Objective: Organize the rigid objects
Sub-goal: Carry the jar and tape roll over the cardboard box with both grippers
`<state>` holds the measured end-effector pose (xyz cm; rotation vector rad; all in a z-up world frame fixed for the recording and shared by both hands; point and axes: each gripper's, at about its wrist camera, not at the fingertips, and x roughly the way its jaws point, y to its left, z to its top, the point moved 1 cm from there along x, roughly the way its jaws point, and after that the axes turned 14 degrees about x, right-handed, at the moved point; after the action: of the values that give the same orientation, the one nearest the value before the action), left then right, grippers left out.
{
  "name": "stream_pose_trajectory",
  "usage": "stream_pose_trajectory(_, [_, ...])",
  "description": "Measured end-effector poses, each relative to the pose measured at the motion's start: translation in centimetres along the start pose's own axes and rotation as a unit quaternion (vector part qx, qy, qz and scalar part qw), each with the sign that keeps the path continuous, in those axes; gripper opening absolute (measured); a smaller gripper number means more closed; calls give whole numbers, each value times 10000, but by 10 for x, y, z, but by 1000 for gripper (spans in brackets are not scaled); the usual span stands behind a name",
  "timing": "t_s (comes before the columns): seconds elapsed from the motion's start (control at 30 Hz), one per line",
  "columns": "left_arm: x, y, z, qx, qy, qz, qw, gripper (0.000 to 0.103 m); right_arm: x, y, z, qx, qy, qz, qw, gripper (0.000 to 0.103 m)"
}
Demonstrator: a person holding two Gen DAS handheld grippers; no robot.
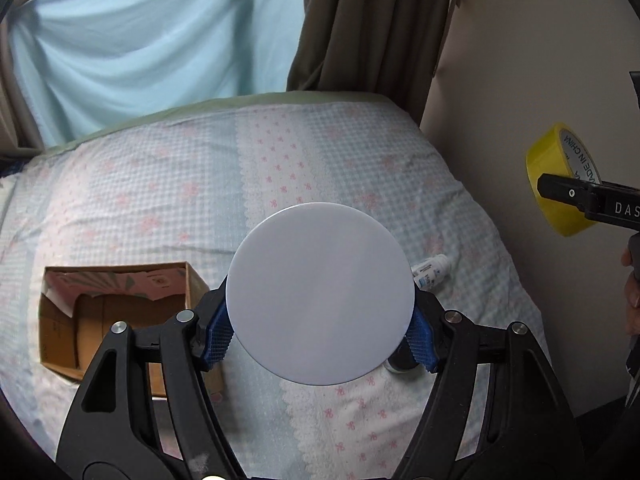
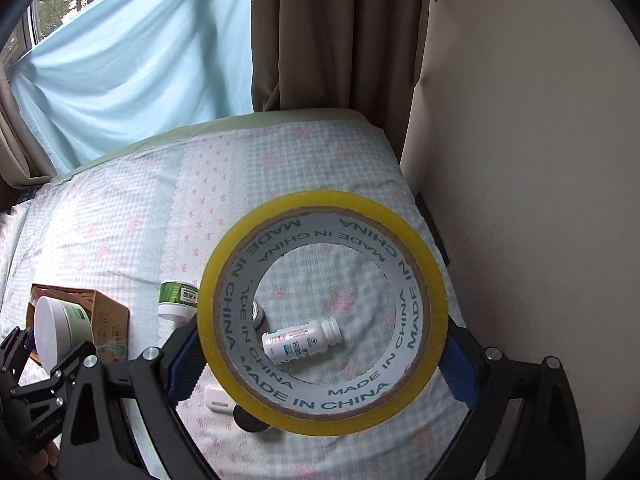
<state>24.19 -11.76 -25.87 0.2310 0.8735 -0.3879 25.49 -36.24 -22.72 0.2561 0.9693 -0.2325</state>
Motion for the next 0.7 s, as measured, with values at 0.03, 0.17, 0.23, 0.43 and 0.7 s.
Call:
stream_pose_trajectory(0.03, [-16,3,4,-54,-35,34,10000,68,-16,2,1,-7,-27,19,10000,96])
stream_pose_trajectory(0.17, [-78,22,15,-193,-241,266,9992,68,-70,17,5,5,-122,151,9998,96])
stream_pose_trajectory(0.23, [-106,36,15,-258,-344,410,9982,68,-88,27,3,-13,-163,232,9996,96])
stream_pose_trajectory(0.43, [-168,88,1,-502,-457,884,9938,68,-126,75,-19,-244,-246,556,9979,96])
stream_pose_trajectory(0.7, [-210,179,-37,-588,-375,982,9927,68,-148,169,-64,-375,-209,866,9953,96])
